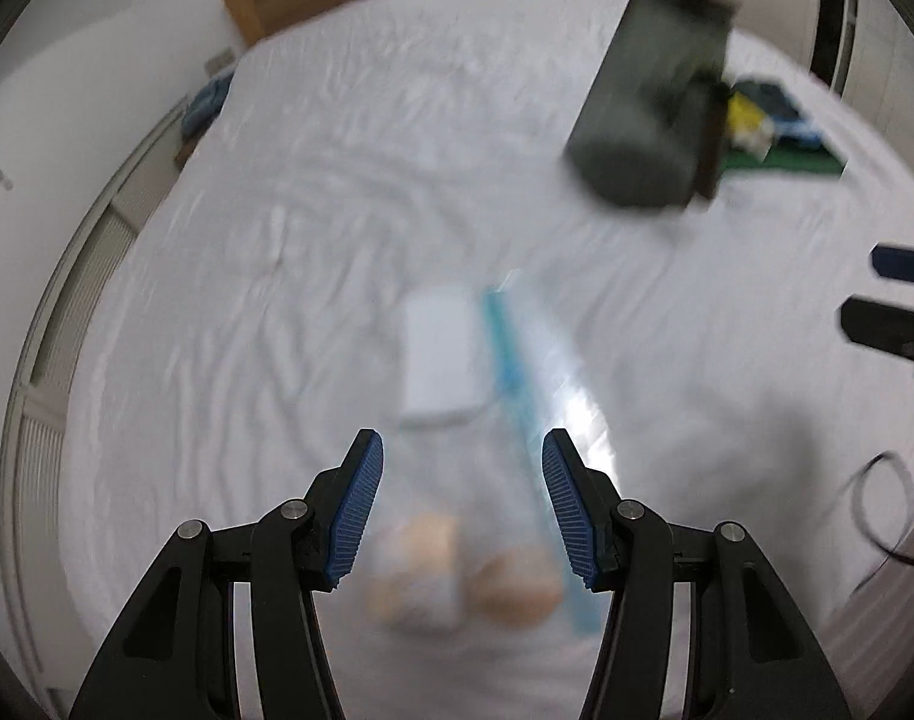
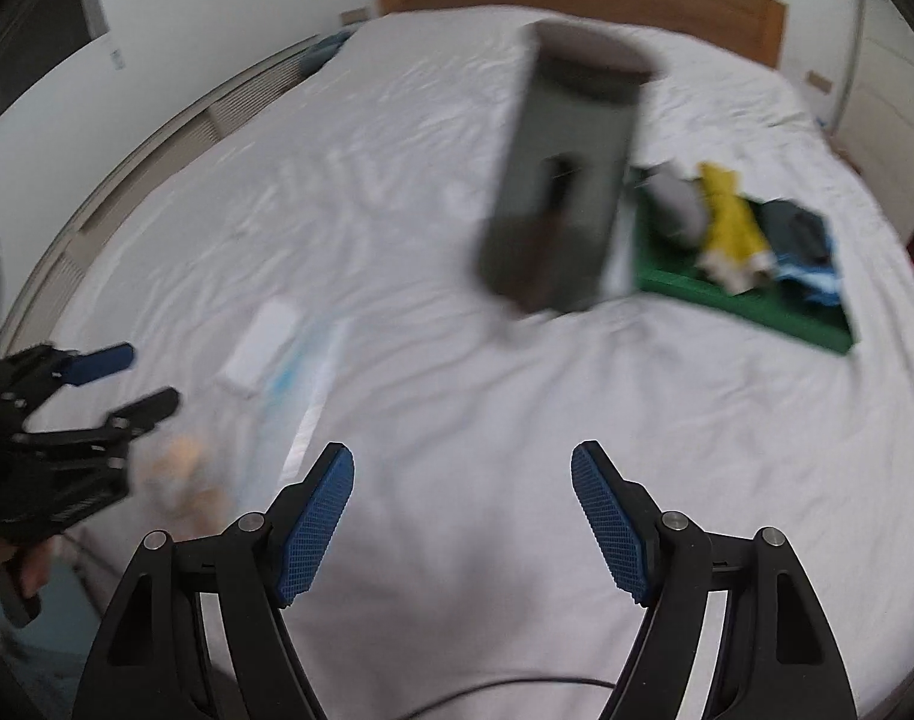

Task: Organize soft objects
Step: 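Move both tools over the tissue pack and beige sponge on the bed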

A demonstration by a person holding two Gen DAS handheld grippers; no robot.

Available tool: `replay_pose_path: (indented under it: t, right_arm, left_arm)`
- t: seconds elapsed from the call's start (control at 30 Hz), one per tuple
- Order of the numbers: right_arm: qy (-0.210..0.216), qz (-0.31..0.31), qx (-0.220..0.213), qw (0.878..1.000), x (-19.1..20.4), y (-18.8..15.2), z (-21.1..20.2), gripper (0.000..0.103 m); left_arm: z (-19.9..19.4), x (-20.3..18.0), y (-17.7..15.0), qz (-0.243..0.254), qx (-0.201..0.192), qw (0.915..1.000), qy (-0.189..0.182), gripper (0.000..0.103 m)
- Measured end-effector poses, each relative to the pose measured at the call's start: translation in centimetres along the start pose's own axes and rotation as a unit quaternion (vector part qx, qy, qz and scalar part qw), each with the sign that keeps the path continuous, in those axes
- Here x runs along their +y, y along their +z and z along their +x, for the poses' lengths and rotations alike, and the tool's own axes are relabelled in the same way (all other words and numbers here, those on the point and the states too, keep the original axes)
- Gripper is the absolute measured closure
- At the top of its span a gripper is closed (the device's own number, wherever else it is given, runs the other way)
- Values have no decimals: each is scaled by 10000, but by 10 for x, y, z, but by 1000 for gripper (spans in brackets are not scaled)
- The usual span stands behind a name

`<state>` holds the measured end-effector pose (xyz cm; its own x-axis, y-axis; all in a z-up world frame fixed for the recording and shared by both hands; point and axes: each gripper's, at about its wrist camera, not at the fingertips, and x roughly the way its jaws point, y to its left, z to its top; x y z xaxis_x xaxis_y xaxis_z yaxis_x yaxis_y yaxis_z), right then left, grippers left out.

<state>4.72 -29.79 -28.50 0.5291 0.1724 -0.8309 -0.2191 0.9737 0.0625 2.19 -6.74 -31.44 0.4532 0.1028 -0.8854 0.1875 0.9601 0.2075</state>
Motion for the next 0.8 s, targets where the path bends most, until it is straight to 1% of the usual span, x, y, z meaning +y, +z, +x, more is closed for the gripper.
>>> replay_pose_path:
  t: [0.1,0.17,0.3,0.43,0.53,0.63,0.77,0.8]
  right_arm:
    - [234,-104,156,9995,38,-8,15,29]
    - [364,-128,269,9989,59,-16,25,29]
    - [593,-109,463,9971,89,-30,39,30]
    - [753,-19,558,9956,96,-35,49,34]
    - [876,138,608,9942,102,-40,58,34]
    - [948,212,627,9933,110,-47,69,35]
    - [1000,242,678,9924,119,-50,88,35]
    - [1006,234,691,9922,121,-51,89,35]
  left_arm:
    - [24,14,-24,91,303,9995,-36,54]
    - [35,19,-36,100,425,9989,-176,54]
    - [53,26,-52,149,559,9977,-353,54]
    - [67,29,-62,153,670,9964,-497,54]
    - [75,34,-67,204,720,9953,-612,54]
    - [78,40,-69,251,716,9944,-730,52]
    - [80,44,-71,280,762,9920,-965,52]
    - [80,45,-72,291,757,9920,-970,52]
